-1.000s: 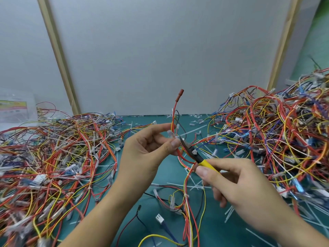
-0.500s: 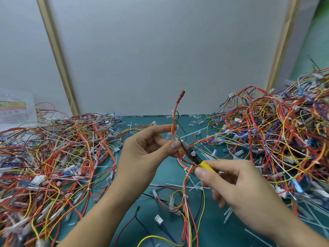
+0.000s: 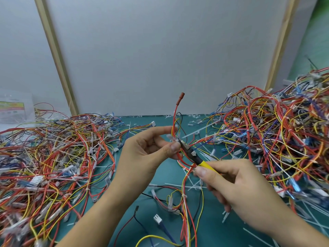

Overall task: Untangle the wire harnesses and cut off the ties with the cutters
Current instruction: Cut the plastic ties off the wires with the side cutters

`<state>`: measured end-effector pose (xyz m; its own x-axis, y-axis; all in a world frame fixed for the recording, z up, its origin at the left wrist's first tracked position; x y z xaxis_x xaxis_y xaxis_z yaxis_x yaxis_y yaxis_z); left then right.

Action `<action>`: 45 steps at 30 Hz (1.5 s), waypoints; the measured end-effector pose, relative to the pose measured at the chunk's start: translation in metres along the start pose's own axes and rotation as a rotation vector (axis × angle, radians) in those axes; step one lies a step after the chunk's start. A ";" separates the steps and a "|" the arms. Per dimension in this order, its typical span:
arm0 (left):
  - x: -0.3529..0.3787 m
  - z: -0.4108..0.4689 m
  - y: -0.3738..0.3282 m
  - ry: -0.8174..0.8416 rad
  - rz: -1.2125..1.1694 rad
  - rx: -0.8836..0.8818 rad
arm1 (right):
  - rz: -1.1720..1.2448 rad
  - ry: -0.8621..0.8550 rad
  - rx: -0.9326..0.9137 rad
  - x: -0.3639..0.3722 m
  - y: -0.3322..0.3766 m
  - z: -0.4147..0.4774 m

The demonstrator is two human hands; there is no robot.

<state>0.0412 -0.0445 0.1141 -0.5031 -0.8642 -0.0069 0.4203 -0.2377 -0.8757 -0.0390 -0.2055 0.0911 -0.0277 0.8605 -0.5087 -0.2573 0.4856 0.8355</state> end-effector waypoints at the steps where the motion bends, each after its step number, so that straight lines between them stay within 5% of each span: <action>1: 0.000 0.000 0.001 0.003 0.001 -0.001 | 0.009 0.003 -0.006 0.000 0.000 0.000; 20: -0.024 0.001 0.019 -0.204 0.048 -0.144 | 0.431 -0.217 -0.036 -0.014 -0.011 0.003; 26: 0.001 0.001 0.030 0.136 0.812 -0.202 | 0.436 -0.259 -0.002 -0.017 -0.018 0.004; 30: 0.030 -0.018 0.063 0.646 0.980 -0.453 | 0.401 -0.249 0.022 -0.015 -0.021 0.005; 33: 0.036 -0.025 0.070 0.732 0.937 -0.512 | 0.376 -0.196 0.059 -0.008 -0.024 0.006; 36: 0.035 -0.019 0.065 0.631 0.789 -0.479 | 0.362 -0.145 0.091 0.000 -0.028 0.007; 45: -0.010 0.004 0.027 -0.054 0.319 -0.148 | 0.408 -0.157 0.172 0.001 -0.036 0.011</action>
<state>0.0605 -0.0436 0.0921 -0.3217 -0.9077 -0.2694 0.4342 0.1114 -0.8939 -0.0191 -0.2201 0.0631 0.0563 0.9928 -0.1054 -0.0913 0.1102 0.9897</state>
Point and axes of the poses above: each hand's wrist, its own z-axis towards the middle knuckle, its own x-axis out of the palm, y = z × x, the point moved 8 cm from there along z, towards the middle knuckle, and after that the axes turned 10 degrees about y, right-handed, at the moved point
